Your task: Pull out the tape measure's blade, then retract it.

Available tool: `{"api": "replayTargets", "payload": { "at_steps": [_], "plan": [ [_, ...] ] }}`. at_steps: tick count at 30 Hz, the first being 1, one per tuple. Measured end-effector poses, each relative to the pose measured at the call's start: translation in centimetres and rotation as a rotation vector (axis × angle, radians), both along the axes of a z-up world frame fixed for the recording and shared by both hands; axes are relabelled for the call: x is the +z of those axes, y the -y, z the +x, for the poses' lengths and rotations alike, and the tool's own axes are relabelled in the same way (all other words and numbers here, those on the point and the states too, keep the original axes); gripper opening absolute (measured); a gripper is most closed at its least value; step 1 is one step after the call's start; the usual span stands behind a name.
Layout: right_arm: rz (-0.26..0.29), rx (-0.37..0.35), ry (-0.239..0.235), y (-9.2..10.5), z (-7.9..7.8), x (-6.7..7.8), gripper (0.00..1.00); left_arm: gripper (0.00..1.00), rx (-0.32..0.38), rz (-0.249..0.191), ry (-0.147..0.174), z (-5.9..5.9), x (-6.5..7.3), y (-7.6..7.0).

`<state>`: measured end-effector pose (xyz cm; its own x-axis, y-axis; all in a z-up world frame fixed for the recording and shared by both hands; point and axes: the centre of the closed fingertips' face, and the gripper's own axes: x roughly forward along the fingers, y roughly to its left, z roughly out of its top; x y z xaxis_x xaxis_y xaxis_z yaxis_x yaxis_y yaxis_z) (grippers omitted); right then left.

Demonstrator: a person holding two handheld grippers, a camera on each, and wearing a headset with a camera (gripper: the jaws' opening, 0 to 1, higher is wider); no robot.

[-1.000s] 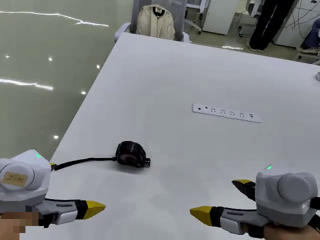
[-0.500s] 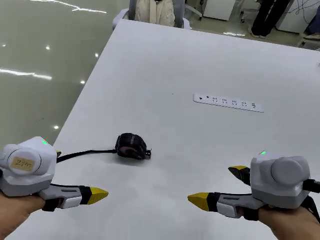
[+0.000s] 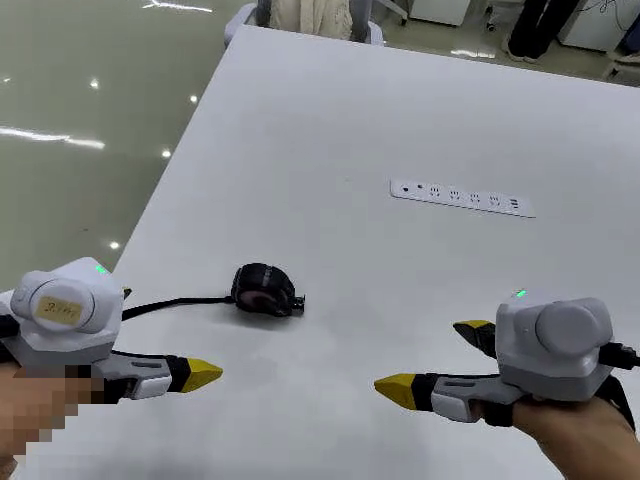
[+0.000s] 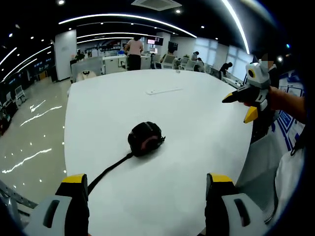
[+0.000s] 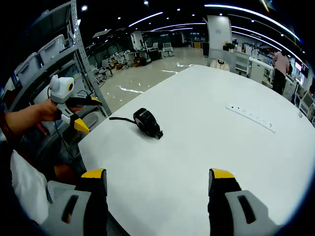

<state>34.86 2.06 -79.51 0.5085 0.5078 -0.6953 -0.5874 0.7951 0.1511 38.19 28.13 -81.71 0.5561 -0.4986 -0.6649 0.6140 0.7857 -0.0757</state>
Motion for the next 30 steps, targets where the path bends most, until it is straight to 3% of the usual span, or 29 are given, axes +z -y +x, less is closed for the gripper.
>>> {"api": "replayTargets", "payload": {
  "at_steps": [12, 13, 30],
  "plan": [
    [0.001, 0.012, -0.004, -0.2, 0.6, -0.4, 0.87, 0.96, -0.019, 0.013, -0.004, 0.6, -0.5, 0.3],
    [0.0, 0.026, -0.01, -0.3, 1.2, -0.8, 0.87, 0.95, -0.021, 0.018, -0.005, 1.3, -0.9, 0.6],
    [-0.008, 0.074, -0.015, -0.8, 3.1, -2.1, 0.85, 0.93, -0.05, 0.035, -0.014, 2.5, -2.3, 1.3]
  ]
}}
